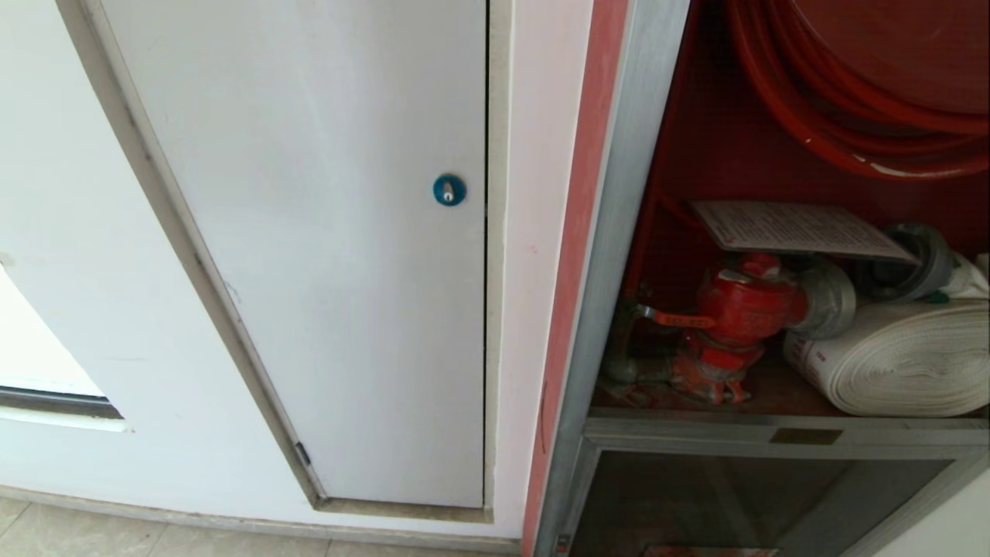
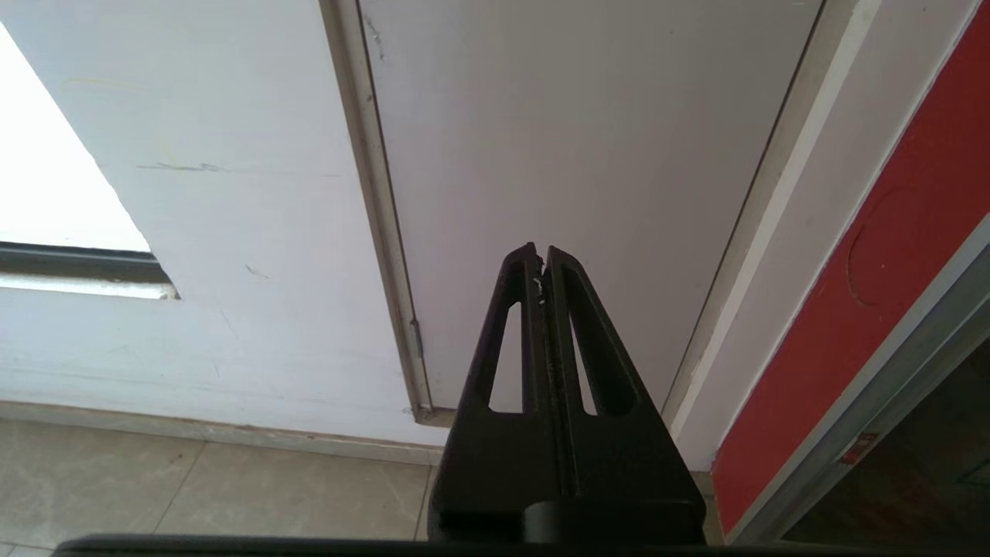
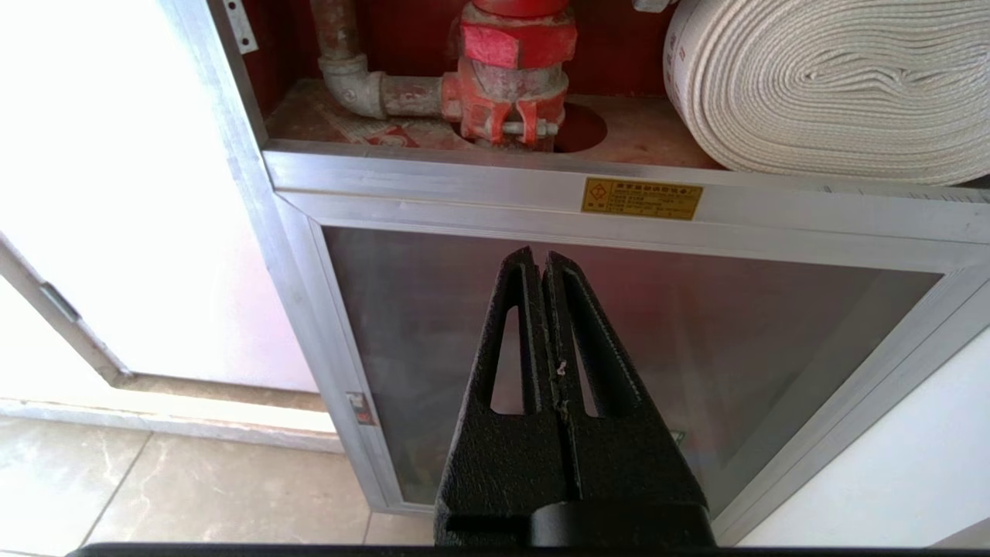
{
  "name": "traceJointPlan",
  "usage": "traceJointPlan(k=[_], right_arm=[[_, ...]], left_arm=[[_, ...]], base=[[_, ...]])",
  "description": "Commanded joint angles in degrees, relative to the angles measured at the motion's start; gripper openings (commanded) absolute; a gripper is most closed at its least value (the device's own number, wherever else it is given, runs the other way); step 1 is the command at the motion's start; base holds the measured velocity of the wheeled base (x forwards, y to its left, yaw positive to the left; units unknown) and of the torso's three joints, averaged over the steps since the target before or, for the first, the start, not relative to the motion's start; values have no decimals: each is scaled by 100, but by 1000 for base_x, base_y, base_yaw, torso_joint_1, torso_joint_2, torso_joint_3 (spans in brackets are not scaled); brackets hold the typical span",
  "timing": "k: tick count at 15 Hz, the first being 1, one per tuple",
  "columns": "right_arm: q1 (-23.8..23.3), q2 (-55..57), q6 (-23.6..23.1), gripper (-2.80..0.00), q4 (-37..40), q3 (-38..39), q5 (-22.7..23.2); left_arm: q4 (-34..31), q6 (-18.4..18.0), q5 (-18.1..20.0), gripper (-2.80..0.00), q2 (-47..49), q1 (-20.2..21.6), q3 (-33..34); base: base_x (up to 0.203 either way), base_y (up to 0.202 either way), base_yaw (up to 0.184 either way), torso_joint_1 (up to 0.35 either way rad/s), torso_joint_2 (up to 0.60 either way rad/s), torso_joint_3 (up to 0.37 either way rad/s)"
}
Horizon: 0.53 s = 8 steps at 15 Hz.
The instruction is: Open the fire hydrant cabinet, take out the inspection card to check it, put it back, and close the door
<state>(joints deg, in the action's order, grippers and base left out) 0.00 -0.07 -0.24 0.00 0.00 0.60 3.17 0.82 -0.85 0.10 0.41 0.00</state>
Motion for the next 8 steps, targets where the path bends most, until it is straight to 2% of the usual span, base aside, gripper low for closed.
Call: traceJointPlan(k=[1,4,8], right_arm=[[0,7,-2,-280,0,0,2],[0,7,-2,-280,0,0,2],[0,7,-2,-280,0,0,2]], left_arm=[[9,-3,-3,-280,-1,2,105],[0,6,-3,-280,-1,2,105],[8,6,-3,-280,-1,2,105]], base=[[0,0,0,0,0,0],[0,0,0,0,0,0],[-177,0,-1,4,5,4]])
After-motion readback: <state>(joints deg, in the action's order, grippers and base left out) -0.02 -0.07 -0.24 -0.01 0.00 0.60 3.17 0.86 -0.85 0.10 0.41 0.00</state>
